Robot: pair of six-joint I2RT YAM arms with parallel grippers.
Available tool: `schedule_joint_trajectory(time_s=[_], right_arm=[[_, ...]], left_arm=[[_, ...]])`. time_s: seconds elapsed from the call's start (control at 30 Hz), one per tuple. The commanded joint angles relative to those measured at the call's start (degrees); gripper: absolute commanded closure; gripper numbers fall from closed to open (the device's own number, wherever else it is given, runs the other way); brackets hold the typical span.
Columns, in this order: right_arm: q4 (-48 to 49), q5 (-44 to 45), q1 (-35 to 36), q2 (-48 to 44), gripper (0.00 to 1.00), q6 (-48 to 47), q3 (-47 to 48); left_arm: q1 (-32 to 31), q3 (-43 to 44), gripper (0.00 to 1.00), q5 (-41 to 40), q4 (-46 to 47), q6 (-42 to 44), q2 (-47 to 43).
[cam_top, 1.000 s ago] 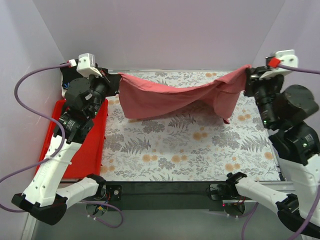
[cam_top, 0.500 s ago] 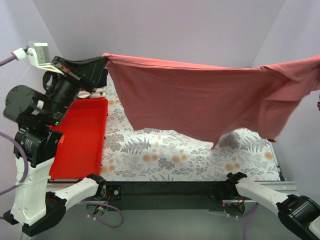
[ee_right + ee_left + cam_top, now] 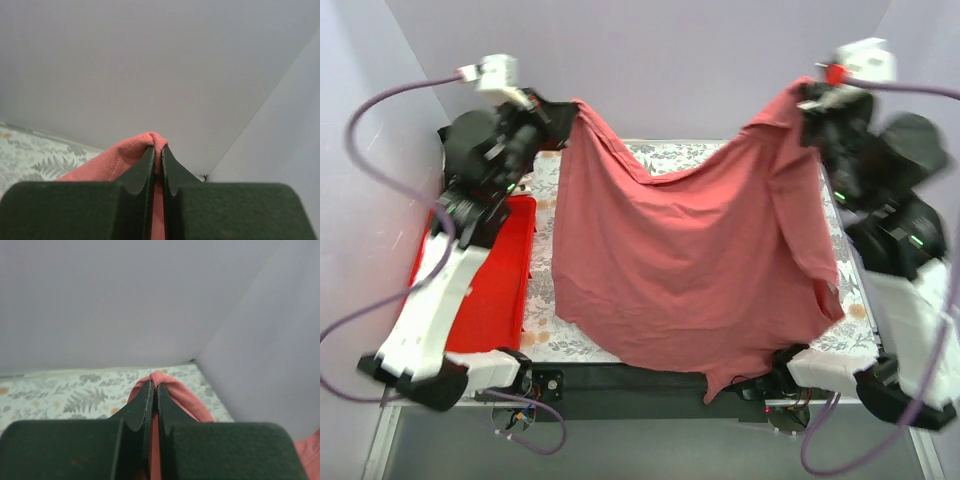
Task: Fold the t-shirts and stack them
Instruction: Flatten the tshirt out
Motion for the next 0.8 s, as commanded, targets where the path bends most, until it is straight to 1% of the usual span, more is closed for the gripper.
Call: schedule_joint_trajectory(time_s=[0.0, 0.03, 0.07, 0.1, 0.13, 0.17, 0.2, 0.23, 0.27, 0.3, 0.33, 0.4, 0.47, 0.53, 0.57, 0.6, 0.63, 0.67, 0.7, 0.73, 0.77], right_arm=[[8.28, 4.41, -0.78, 7.32, 0.99, -3.19, -2.54], [10.29, 3.19, -2.44, 8.74, 0.99, -3.11, -2.63], [11.00, 2.22, -3.58, 10.23, 0.99, -2.76, -1.76], [11.45, 0.99, -4.99, 13.38, 0.99, -2.23, -0.54], [11.89, -1.20, -7.79, 15.15, 0.99, -1.09, 0.95], [11.89, -2.09, -8.94, 16.91, 0.99, -0.65, 2.62], [11.89, -2.80, -10.00, 20.23, 0.99, -0.64, 6.90], [11.80, -3.50, -11.32, 21.74, 0.99, -1.08, 8.95], [11.11, -4.90, -11.85, 23.15, 0.99, -1.34, 11.58], [10.58, -5.52, -12.20, 24.47, 0.99, -1.87, 13.95], [9.96, -5.96, -12.47, 26.66, 0.99, -3.18, 18.59], [9.25, -7.11, -12.65, 27.73, 0.99, -4.68, 21.52], [9.34, -7.81, -12.82, 27.47, 0.99, -6.53, 24.25], [9.60, -8.69, -12.82, 25.11, 0.99, -8.20, 24.26], [10.13, -9.47, -12.82, 23.88, 0.99, -8.55, 22.17], [10.39, -10.09, -12.82, 22.56, 0.99, -8.73, 20.76], [10.40, -10.62, -12.82, 19.42, 0.99, -8.64, 19.18], [10.48, -12.02, -12.82, 17.56, 0.99, -8.21, 16.90], [10.57, -12.73, -12.82, 15.45, 0.99, -7.77, 12.09], [10.66, -13.34, -12.82, 11.34, 0.99, -6.89, 8.82], [10.57, -14.39, -12.82, 9.12, 0.99, -6.45, 5.57]], left_arm=[[1.08, 1.14, 1.00, -5.74, -0.17, 3.32, 12.11], [1.34, 2.55, 1.00, -5.21, -0.08, 3.58, 14.13], [2.04, 4.57, 1.00, -4.94, -0.08, 3.94, 17.98], [2.40, 6.68, 1.00, -4.68, -0.25, 4.37, 19.93], [2.75, 11.74, 1.00, -3.89, -0.52, 4.73, 21.86], [3.80, 14.84, 1.00, -3.45, -0.95, 4.99, 25.97], [4.33, 18.26, 1.00, -3.10, -3.22, 5.43, 28.36], [4.68, 22.65, 1.00, -2.75, -4.72, 5.87, 30.65], [5.12, 30.18, 1.00, -2.31, -6.13, 6.22, 32.76], [6.00, 34.43, 1.00, -1.96, -8.58, 6.49, 36.52], [6.53, 37.69, 1.00, -1.43, -9.56, 6.75, 38.04], [7.76, 42.45, 1.00, 0.33, -9.93, 7.10, 39.55], [8.37, 41.08, 1.00, 1.38, -8.18, 6.93, 37.89], [8.73, 34.94, 1.00, 3.93, -4.31, 6.66, 33.06], [8.73, 32.82, 1.00, 4.37, -3.17, 6.49, 31.30], [8.73, 30.89, 1.00, 4.81, -1.50, 6.23, 27.72], [8.73, 26.60, 1.00, 5.51, -0.88, 5.96, 26.12], [8.64, 24.65, 1.00, 6.13, -0.35, 5.44, 24.62], [8.64, 22.02, 1.00, 6.74, 0.96, 4.48, 22.78], [8.64, 16.60, 1.00, 8.05, 1.76, 4.03, 19.28], [8.73, 12.54, 1.00, 8.50, 2.90, 3.59, 17.16]])
